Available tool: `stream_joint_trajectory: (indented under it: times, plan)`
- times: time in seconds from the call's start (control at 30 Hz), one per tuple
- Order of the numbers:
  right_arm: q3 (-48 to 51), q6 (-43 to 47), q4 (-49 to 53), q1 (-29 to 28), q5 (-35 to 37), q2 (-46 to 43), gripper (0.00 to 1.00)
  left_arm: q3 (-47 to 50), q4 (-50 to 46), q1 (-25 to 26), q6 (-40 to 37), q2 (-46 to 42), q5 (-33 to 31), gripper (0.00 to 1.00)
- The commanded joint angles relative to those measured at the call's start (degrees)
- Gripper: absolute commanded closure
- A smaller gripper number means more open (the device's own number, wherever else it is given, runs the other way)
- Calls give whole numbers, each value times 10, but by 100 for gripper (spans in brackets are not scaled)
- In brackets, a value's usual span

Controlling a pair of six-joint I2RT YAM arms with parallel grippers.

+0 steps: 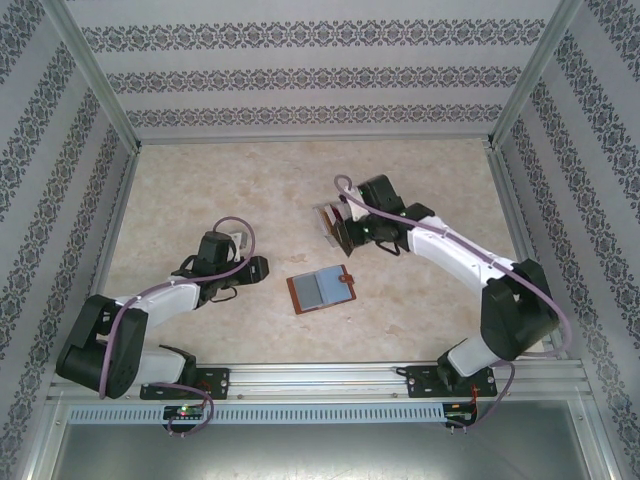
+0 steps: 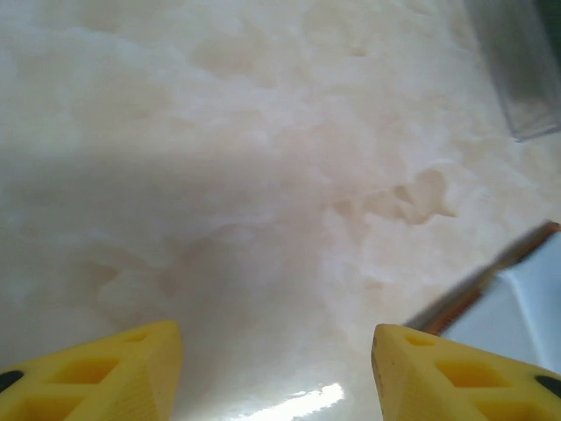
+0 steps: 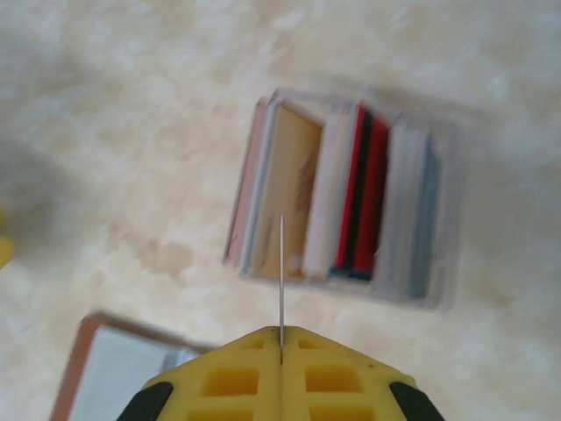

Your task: Put the credit cards into the card holder

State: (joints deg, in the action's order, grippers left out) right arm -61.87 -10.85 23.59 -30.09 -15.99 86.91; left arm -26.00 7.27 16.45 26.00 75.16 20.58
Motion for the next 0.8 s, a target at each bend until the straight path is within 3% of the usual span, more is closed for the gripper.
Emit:
stream_joint_trajectory:
  times: [0.0,0.13,0.3,0.77]
  plan:
    - [72,-53,-52,6,-160,-27,100,-1,38,17,-29,-14,66,41]
    - [160,-99,-133,8,-239,-36,99,-20,20,60,-63,-12,67,42]
    - [213,-138,-229,27,-325,12,99,-35,5,94,-76,24,14,47]
    - [207,-143,-283,52,-365,106,100,-65,11,140,-73,97,3,70]
